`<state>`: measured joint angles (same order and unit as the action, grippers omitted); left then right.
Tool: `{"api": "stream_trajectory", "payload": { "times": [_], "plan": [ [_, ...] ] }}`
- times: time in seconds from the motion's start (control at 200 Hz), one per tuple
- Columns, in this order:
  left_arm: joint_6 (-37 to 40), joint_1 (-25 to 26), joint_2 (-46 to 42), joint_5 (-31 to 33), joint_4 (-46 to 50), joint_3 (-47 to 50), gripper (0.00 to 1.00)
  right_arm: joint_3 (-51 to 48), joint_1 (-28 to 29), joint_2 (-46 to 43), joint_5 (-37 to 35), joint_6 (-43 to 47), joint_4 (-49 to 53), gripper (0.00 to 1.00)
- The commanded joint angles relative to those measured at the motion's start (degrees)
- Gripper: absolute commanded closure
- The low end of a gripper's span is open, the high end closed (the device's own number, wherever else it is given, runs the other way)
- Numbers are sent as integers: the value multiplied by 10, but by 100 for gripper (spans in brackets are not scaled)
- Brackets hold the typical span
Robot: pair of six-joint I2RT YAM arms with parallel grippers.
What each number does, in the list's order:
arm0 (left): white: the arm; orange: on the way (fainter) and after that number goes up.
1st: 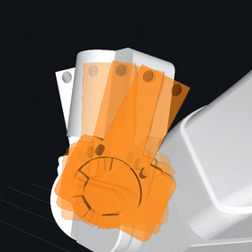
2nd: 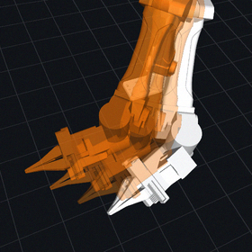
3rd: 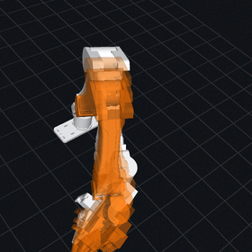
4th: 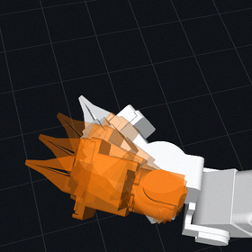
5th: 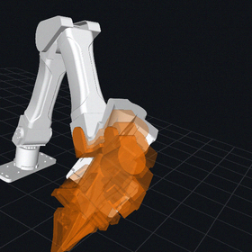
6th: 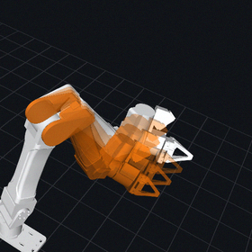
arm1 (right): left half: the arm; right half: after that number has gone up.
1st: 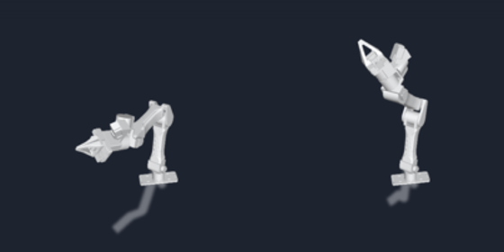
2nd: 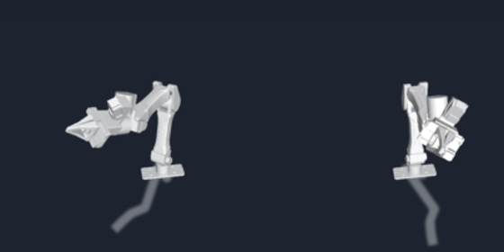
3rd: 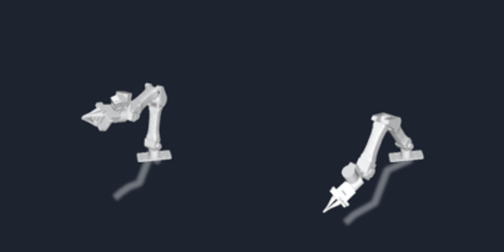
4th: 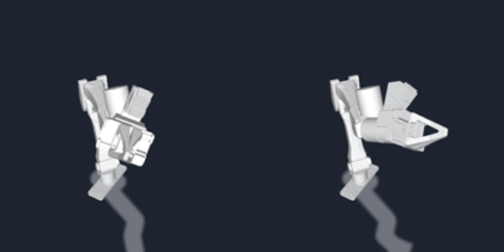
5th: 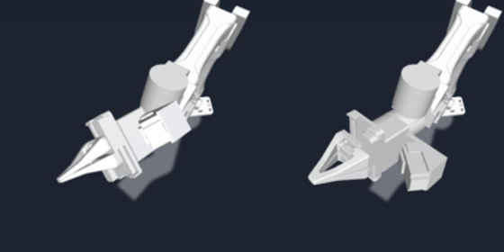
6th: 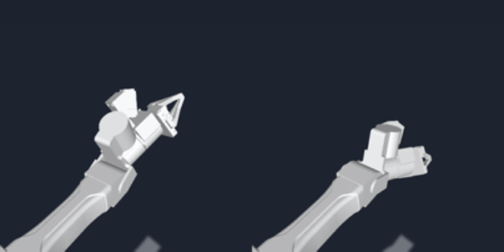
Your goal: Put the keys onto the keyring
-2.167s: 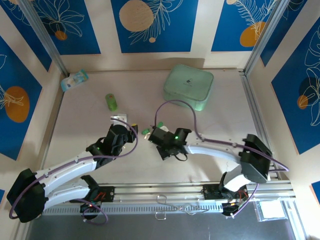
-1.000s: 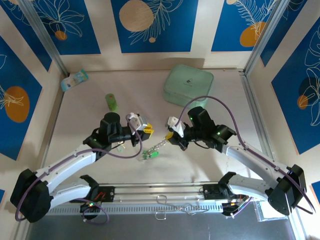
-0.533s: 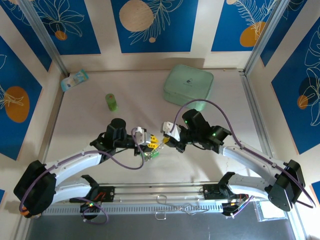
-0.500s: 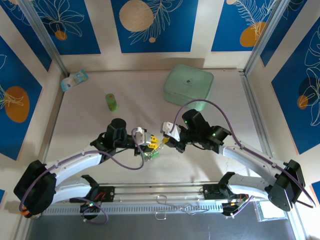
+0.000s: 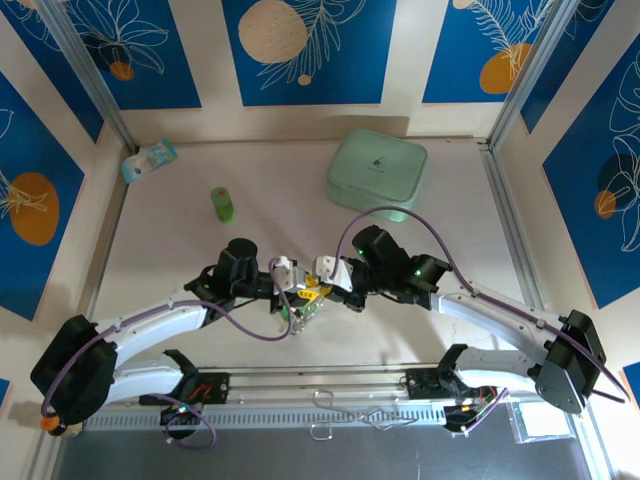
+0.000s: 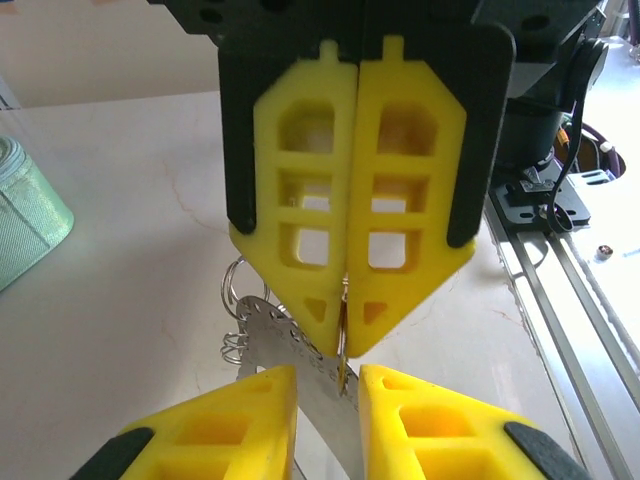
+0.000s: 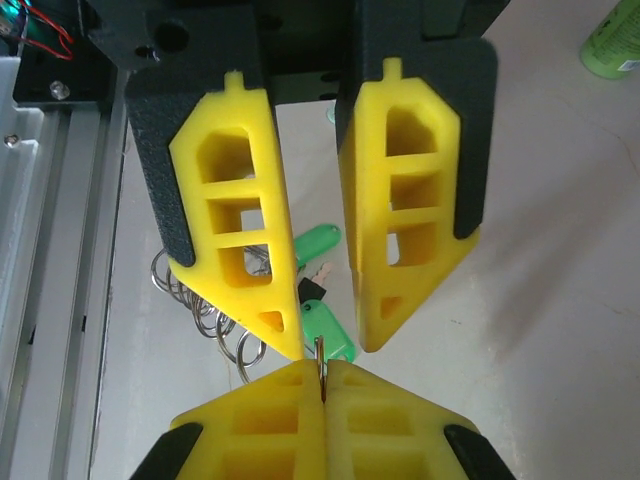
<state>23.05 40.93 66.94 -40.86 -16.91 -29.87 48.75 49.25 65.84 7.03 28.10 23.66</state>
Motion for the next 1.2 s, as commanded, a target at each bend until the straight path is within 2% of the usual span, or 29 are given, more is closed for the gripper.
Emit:
{"api": "stream_trajectory", "payload": {
  "times": [0.0, 0.33, 0.39, 0.555, 0.58, 0.64, 0.68, 0.775, 0.98, 1.195],
  "plan": [
    [5, 5, 4, -8, 13, -22, 78, 27, 7, 2, -13, 16, -3, 100],
    [12, 8, 24, -18, 35, -34, 94, 33, 17, 20, 6, -1, -27, 100],
    [14, 10, 27, -18, 39, -36, 100, 31, 18, 21, 10, -5, -33, 100],
    [25, 14, 21, 2, 43, -29, 100, 13, 5, 4, 21, -16, -47, 100],
    [27, 14, 19, 7, 41, -26, 100, 8, 0, -1, 25, -20, -48, 95],
    [30, 14, 12, 18, 29, -17, 100, -3, -16, -19, 36, -31, -44, 76],
    [30, 15, 8, 24, 21, -10, 100, -10, -26, -33, 40, -39, -41, 68],
    [31, 16, 2, 30, 0, 3, 100, -32, -49, -78, 48, -57, -34, 60],
    [38, 20, -1, 31, -39, 22, 100, -100, -51, -157, 65, -30, -45, 61],
    [52, 23, -13, 37, -61, 38, 100, -120, -15, -130, 32, -43, -65, 70]
  ]
}}
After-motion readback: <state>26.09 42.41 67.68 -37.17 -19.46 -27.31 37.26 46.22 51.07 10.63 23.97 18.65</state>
